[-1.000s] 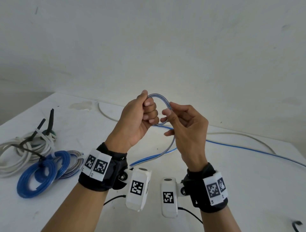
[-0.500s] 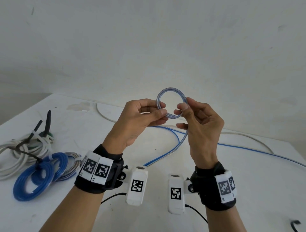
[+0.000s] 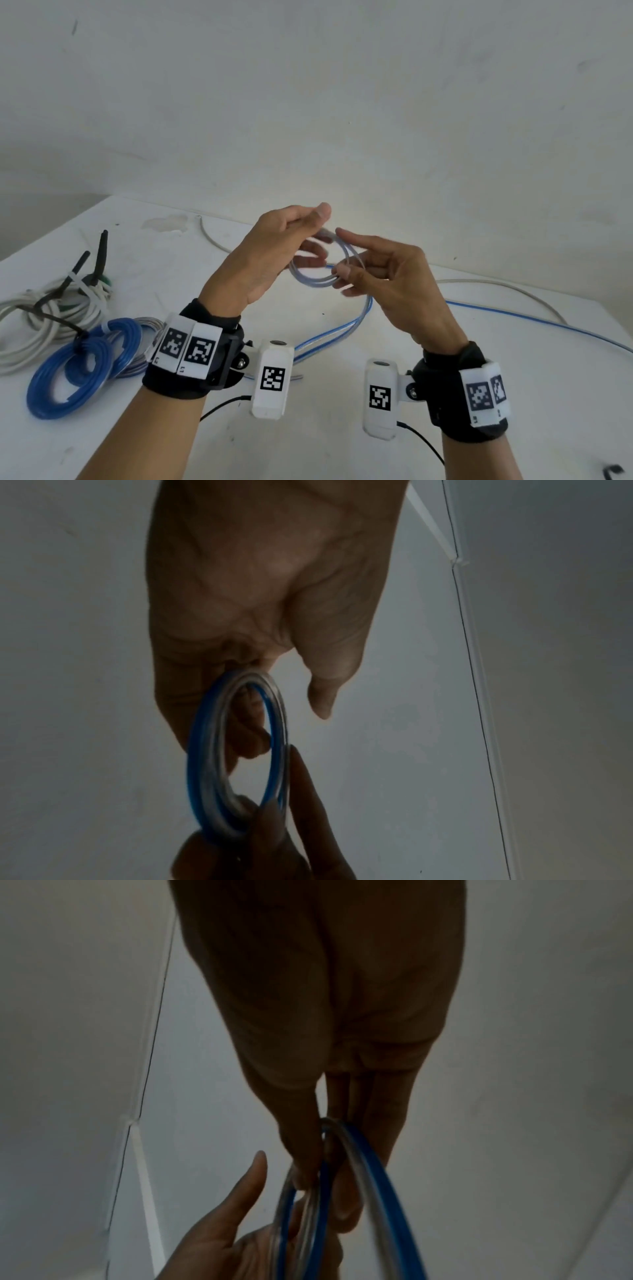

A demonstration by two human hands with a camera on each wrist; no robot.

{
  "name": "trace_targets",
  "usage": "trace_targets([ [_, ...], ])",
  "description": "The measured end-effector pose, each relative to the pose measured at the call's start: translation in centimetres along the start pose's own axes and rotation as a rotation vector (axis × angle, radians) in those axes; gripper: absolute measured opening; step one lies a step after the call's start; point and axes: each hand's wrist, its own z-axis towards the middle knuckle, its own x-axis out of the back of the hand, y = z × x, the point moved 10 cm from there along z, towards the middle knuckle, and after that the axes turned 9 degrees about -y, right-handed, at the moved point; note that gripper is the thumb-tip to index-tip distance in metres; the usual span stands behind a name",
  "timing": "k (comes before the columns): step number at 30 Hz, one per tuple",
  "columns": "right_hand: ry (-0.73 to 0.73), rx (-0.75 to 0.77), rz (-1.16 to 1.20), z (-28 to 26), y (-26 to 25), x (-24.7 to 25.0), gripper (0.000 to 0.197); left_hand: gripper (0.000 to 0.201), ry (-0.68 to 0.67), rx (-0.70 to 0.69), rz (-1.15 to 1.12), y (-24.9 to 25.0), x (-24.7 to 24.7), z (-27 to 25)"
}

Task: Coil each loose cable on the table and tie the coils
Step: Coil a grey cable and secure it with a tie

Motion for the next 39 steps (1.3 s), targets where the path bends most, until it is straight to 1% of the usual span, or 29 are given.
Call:
trace_targets([
  [2,-0.032,-0.016,-0.059,-0.1,0.0,0.0,0.041,0.044,-0.034,0.065,0.048,-0.8,-0.1,0.0],
  [5,-0.077,0.003,-0.109,-0.2,-0.5,-0.5,0.042,0.044,-0.109,0.096,0.081,-1.4,-1.1,-0.1],
  [7,-0.095,0.016,-0.143,-0.4,-0.7,-0.5,0.042,0.041,-0.130,0.124,0.099,-1.4,-1.7,-0.2],
  [10,-0.103,0.032,-0.160,-0.5,-1.1,-0.4,0.042,0.052,-0.159,0.165,0.146,-1.4,-2.1,-0.3],
  [12,-0.100,0.036,-0.154,-0.5,-1.2,-0.4,0.041,0.050,-0.163,0.179,0.121,-1.5,-2.0,-0.4],
  [16,0.020,0.061,-0.131,-0.3,-1.3,0.5,0.031,0.044,-0.124,0.156,-0.008,-1.2,-1.6,-0.5],
  [20,0.149,0.100,-0.043,-0.4,-1.6,0.8,0.021,0.043,-0.032,0.098,-0.108,-0.5,-0.9,-0.3],
  [23,0.234,0.119,0.061,-0.4,-1.2,0.2,0.021,0.042,0.042,0.027,-0.238,0.1,-0.2,-0.2],
  [26,0.288,0.132,0.121,-0.3,-0.9,-0.6,0.023,0.042,0.088,-0.005,-0.365,0.3,0.2,-0.2],
  [29,0.324,0.140,0.148,-0.4,-0.8,-0.7,0.023,0.042,0.107,-0.018,-0.379,0.3,0.2,-0.1],
  [35,0.412,0.147,0.126,-0.9,-0.6,0.1,0.021,0.042,0.107,-0.055,-0.310,0.5,-0.6,-0.1],
  [39,0.397,0.149,0.113,-0.8,-0.8,-0.3,0.020,0.043,0.149,-0.072,-0.344,0.6,-0.1,-0.1],
])
